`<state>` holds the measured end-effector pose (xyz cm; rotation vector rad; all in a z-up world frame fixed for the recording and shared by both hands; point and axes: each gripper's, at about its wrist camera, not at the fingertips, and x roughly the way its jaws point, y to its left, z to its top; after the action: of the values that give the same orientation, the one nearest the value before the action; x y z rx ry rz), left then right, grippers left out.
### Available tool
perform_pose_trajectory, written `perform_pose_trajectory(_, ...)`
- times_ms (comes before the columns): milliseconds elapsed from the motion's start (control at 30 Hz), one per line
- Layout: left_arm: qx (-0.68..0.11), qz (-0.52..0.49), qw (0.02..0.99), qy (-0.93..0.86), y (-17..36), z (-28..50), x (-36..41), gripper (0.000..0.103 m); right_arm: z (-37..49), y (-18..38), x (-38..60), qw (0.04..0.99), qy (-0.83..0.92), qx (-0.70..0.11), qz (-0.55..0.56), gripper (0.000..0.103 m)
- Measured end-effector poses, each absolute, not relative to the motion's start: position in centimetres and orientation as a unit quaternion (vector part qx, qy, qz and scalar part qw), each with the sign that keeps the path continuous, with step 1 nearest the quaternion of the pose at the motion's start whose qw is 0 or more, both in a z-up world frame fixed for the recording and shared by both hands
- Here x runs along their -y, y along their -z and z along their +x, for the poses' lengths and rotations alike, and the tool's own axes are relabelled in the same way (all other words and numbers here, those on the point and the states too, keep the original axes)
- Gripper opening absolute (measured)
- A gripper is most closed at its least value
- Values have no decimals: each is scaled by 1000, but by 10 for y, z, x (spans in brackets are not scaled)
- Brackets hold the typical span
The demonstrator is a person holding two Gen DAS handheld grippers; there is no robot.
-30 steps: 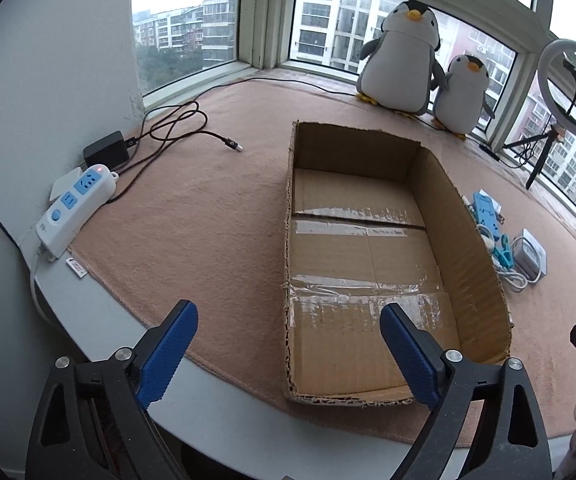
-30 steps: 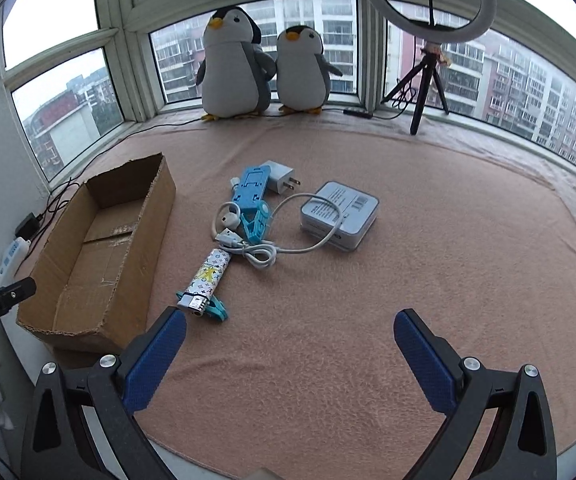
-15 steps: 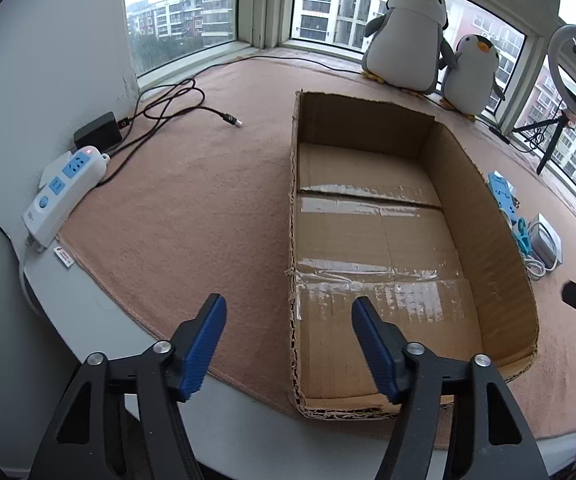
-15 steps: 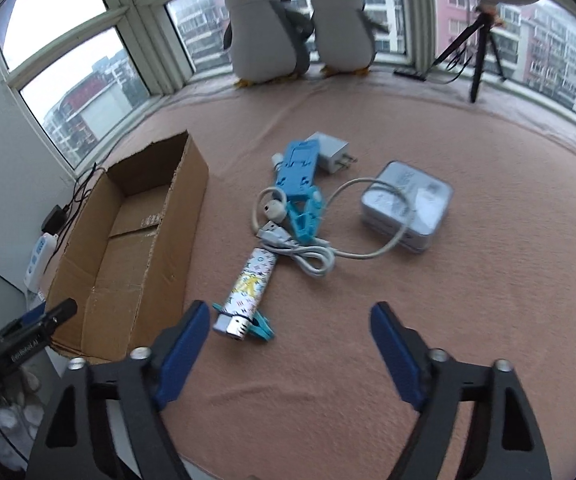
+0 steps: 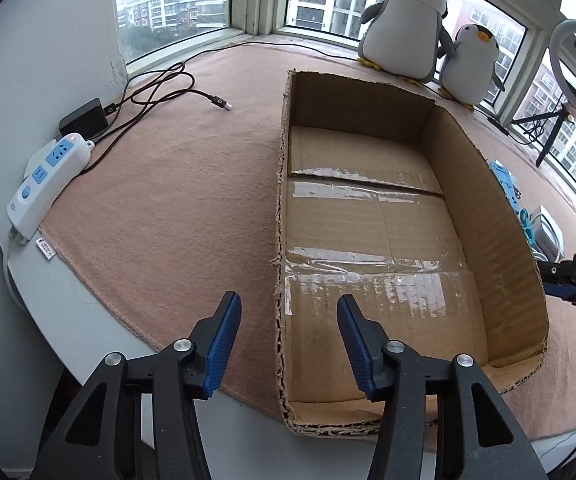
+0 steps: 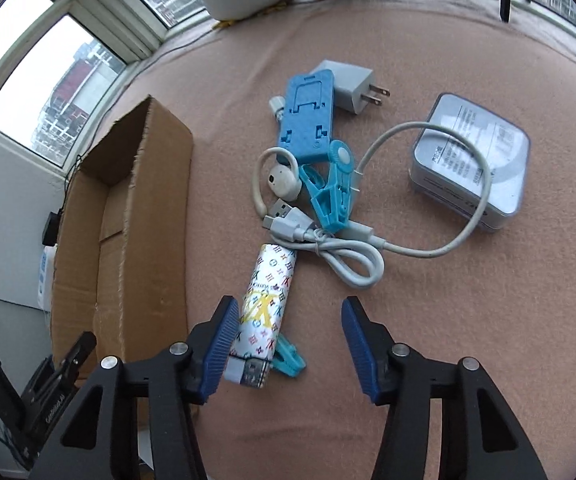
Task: Organize rigid objects
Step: 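Move the right tool to the patterned power bank and close on it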
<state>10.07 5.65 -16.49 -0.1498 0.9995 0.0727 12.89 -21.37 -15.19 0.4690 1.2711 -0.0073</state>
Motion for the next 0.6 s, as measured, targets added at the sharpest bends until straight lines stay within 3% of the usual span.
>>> perform_pose_trajectory(333,-481,-73,873,-29,170,106,-54,45,146,148,191,777,-4,-607,165,49)
perform_pose_trajectory(600,-482,-73,873,-27,172,109,-52,43,155,158,178,767,-2,-626,139,37)
